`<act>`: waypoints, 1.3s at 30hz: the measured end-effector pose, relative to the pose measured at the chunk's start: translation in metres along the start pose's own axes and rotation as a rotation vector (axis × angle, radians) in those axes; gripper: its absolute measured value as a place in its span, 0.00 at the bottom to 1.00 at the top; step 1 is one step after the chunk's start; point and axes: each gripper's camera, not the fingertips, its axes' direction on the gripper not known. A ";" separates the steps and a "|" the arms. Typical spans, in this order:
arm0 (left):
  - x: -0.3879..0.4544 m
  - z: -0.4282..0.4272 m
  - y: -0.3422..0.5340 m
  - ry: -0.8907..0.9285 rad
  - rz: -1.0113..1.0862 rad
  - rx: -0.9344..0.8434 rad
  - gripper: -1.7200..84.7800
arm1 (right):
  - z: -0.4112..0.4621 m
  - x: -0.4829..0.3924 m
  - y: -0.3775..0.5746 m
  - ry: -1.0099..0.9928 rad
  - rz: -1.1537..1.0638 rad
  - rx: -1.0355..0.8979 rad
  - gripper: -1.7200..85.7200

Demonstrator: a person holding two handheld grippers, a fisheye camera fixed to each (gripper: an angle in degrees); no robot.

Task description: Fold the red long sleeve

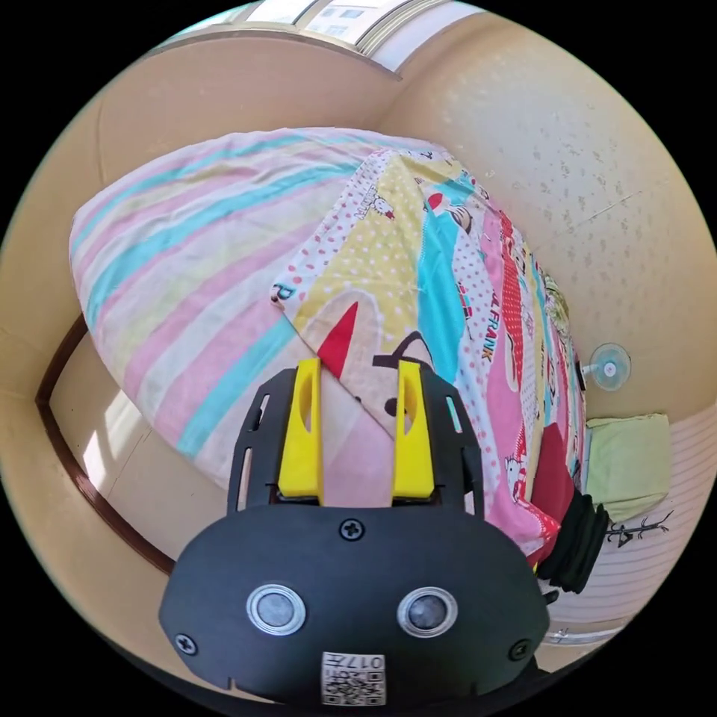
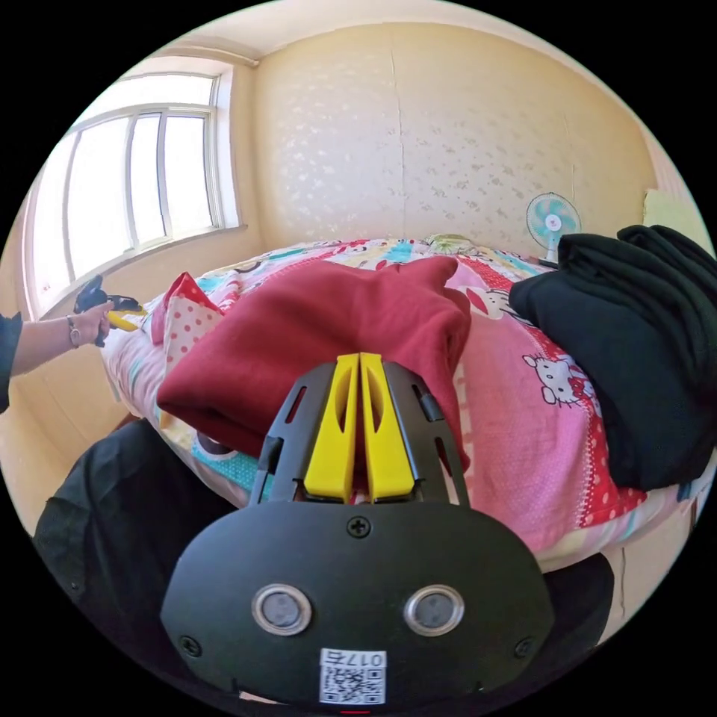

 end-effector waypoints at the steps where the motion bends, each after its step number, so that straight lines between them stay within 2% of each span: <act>1: 0.001 0.005 -0.003 -0.012 -0.015 -0.004 0.15 | 0.000 -0.001 0.002 -0.005 0.002 0.007 0.02; 4: 0.010 0.012 -0.006 -0.076 -0.053 0.011 0.10 | 0.003 -0.009 0.005 0.009 -0.012 0.023 0.02; 6: 0.025 0.010 -0.008 -0.132 0.041 -0.019 0.05 | 0.004 -0.012 0.005 -0.008 0.012 0.025 0.02; 8: 0.029 0.004 -0.013 -0.112 0.143 -0.068 0.03 | 0.005 -0.010 0.004 -0.041 0.044 0.025 0.02; 13: -0.020 -0.058 -0.013 0.012 0.030 0.005 0.02 | 0.005 -0.012 0.000 -0.090 0.075 0.018 0.02; 15: -0.033 -0.089 -0.011 -0.075 0.058 0.038 0.01 | 0.007 -0.021 -0.002 -0.071 0.058 0.020 0.02; 20: -0.051 -0.135 -0.003 -0.108 0.073 0.154 0.01 | 0.009 -0.033 -0.008 -0.052 0.077 0.027 0.02; 25: -0.009 -0.127 -0.005 -0.386 0.234 0.200 0.01 | 0.009 -0.042 -0.019 -0.055 0.072 0.018 0.02; 27: -0.011 -0.099 -0.007 -0.444 0.194 0.098 0.01 | 0.009 -0.045 -0.027 -0.060 0.076 0.002 0.02; 29: -0.033 -0.072 -0.003 -0.402 0.121 -0.002 0.02 | 0.008 -0.046 -0.032 -0.068 0.081 -0.002 0.02; 32: -0.062 -0.062 0.017 -0.283 0.014 0.027 0.02 | 0.006 -0.050 -0.041 -0.065 0.087 -0.005 0.02; 34: -0.065 -0.063 0.025 -0.290 0.046 0.026 0.03 | 0.005 -0.054 -0.047 -0.052 0.077 -0.006 0.02; 36: -0.060 -0.066 0.032 -0.410 0.122 -0.027 0.04 | 0.003 -0.057 -0.055 -0.049 0.076 -0.004 0.02; 39: -0.057 -0.079 0.052 -0.601 0.129 -0.050 0.07 | -0.002 -0.055 -0.069 -0.067 0.094 -0.019 0.02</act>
